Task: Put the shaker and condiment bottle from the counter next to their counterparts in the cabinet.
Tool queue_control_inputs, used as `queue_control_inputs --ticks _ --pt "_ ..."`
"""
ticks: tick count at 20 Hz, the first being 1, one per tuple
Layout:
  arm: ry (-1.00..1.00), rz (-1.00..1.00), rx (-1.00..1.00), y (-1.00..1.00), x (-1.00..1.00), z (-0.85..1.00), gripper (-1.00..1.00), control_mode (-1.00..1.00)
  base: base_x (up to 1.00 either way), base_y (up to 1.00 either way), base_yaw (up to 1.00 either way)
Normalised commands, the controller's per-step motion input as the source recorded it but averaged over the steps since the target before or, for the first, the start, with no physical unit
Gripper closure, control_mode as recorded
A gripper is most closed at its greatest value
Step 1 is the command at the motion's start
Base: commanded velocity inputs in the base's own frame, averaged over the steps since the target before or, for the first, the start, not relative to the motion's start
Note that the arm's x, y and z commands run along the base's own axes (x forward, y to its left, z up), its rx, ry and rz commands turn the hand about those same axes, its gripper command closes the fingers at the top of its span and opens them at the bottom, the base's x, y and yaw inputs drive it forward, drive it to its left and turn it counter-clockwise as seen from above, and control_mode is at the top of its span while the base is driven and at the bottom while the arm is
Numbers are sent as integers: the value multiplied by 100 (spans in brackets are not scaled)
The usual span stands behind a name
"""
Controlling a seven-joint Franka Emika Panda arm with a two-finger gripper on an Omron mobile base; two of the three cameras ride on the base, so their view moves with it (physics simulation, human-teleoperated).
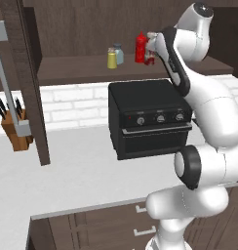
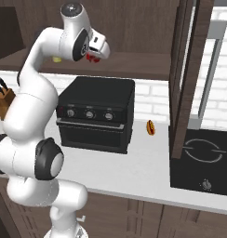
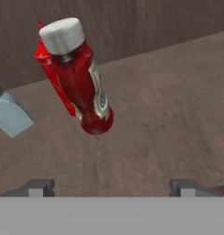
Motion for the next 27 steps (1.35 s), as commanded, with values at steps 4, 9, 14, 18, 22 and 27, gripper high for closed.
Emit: queue_control_inputs --ticks 4,9,14,18,22,27 --pt "-13 6 0 0 -70 0 -100 -100 0 0 0" --pt "-13 5 0 0 -74 0 -100 -100 0 0 0" --pt "-9 3 0 0 -80 1 -100 -100 0 0 0" --pt "-6 0 0 0 -81 8 -100 -100 0 0 0" --pt "-6 0 0 0 -85 15 -100 -100 0 0 0" --pt "-10 0 0 0 -94 22 -100 -100 0 0 0"
